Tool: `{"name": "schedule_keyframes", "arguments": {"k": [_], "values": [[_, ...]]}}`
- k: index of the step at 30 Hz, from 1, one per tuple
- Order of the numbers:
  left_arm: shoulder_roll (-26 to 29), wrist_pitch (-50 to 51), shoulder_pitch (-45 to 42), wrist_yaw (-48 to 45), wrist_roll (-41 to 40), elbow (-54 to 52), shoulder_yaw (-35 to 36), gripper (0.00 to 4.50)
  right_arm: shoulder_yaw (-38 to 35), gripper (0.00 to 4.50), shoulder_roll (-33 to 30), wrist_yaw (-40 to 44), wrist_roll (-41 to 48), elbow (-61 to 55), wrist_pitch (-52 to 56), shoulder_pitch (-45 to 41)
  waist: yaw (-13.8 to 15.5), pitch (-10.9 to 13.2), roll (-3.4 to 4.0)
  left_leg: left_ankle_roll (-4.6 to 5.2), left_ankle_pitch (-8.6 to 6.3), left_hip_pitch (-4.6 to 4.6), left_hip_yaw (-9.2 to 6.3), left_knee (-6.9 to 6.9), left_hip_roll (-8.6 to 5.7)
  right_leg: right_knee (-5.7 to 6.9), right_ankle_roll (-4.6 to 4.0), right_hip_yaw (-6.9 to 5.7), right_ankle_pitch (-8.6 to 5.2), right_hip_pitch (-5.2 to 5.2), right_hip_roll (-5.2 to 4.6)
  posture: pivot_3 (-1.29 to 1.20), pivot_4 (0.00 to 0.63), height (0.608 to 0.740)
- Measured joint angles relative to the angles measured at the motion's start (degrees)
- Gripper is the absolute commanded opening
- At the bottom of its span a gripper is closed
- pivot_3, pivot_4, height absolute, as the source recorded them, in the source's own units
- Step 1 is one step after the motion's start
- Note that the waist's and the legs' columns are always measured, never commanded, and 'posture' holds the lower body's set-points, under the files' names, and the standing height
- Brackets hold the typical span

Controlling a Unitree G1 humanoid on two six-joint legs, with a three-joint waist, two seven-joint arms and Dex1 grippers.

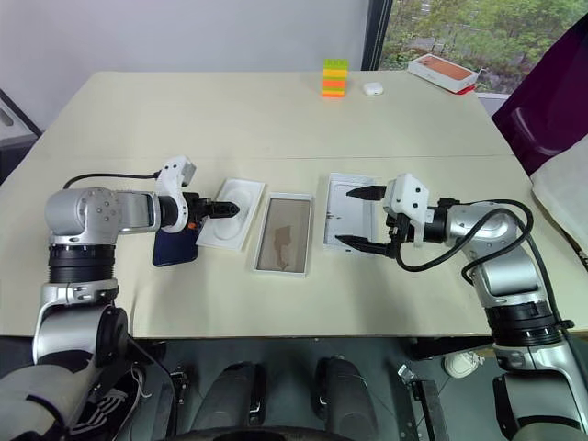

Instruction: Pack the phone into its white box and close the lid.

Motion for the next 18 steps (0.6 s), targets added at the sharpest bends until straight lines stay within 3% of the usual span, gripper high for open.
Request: {"name": "schedule_keyframes", "arguments": {"k": [10,17,18], "values": [[-2.68,-5.18,-2.19,-0.41,1.58,6.75,1.69,4.5,0.0,4.44,0.14,-0.67,0.0,-0.27,0.1,0.03,0.26,-0.01,0.01,0.0,0.0,0.05,-0.02,0.01,-0.08,0.02,0.01,-0.03,0.0,0.06,-0.09,0.0,0.15,0.74],[-2.94,-3.13,-3.2,-1.28,1.56,7.32,1.94,4.5,0.0,4.44,0.13,-1.15,0.0,-0.73,0.36,0.03,0.15,-0.02,0.02,0.0,0.0,0.05,-0.02,0.01,-0.12,0.01,0.04,-0.03,-0.02,0.08,-0.13,0.0,0.15,0.74],[-2.94,-2.83,-3.13,-1.59,1.55,7.15,1.94,4.26,0.0,4.48,0.13,-1.18,0.0,-0.85,0.39,0.03,0.15,-0.02,0.02,0.0,0.0,0.05,-0.02,0.01,-0.12,0.01,0.04,-0.03,-0.02,0.08,-0.14,0.0,0.15,0.74]]}}
